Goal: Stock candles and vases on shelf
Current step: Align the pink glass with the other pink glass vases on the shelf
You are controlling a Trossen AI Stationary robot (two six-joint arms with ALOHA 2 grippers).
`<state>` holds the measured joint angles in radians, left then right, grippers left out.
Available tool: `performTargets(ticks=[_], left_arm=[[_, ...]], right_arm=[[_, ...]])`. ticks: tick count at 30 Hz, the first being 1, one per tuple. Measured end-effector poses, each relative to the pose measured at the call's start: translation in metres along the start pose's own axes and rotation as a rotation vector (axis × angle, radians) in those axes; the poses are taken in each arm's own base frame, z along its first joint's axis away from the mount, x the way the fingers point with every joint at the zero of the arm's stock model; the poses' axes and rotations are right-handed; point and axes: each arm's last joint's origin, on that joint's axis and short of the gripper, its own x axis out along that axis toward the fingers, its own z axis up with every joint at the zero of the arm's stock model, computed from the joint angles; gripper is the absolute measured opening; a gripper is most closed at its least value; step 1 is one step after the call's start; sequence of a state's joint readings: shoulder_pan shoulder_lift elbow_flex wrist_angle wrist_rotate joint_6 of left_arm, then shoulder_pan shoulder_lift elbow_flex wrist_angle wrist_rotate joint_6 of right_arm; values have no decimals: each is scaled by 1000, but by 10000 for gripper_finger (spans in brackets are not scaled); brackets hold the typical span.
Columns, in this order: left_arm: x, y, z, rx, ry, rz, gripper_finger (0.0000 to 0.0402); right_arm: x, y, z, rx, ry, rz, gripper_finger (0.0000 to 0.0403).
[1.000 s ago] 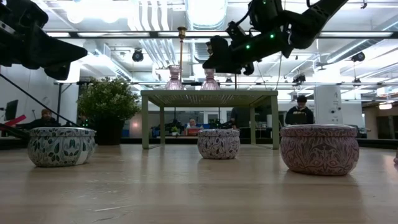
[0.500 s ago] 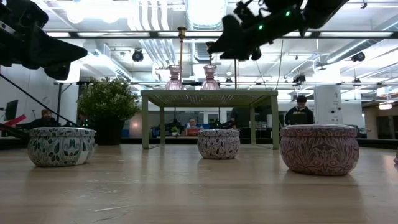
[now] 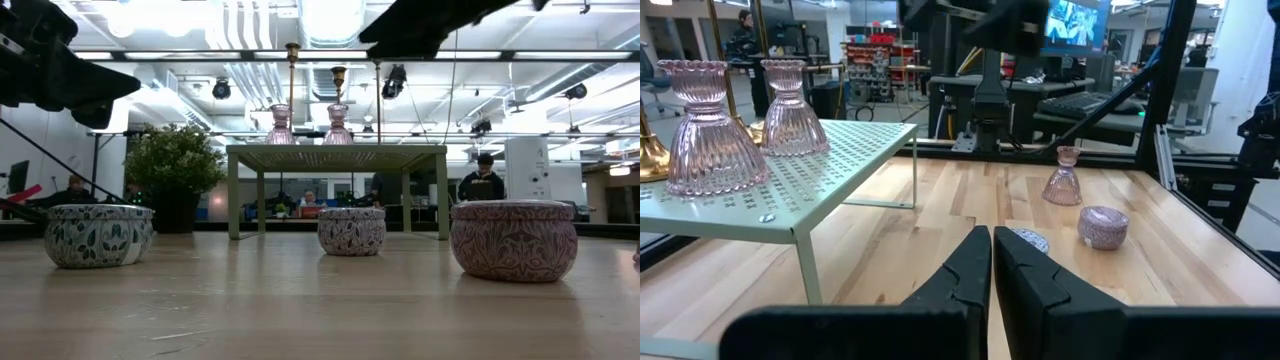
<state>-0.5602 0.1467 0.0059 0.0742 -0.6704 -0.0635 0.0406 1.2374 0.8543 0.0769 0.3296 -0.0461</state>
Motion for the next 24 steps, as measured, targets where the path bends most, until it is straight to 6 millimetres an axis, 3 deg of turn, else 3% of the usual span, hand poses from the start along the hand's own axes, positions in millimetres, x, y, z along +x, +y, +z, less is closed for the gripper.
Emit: performTargets(ticks=[6, 18, 24], left_arm=[[0, 0, 0, 0, 0, 0, 21], [0, 0, 0, 0, 0, 0, 21], [0, 0, 0, 0, 0, 0, 21]], right_arm=[[-17, 16, -5, -29, 84, 81, 322], [-38, 41, -30, 86, 377, 262, 303], [-52, 47, -28, 167, 553, 302, 294]])
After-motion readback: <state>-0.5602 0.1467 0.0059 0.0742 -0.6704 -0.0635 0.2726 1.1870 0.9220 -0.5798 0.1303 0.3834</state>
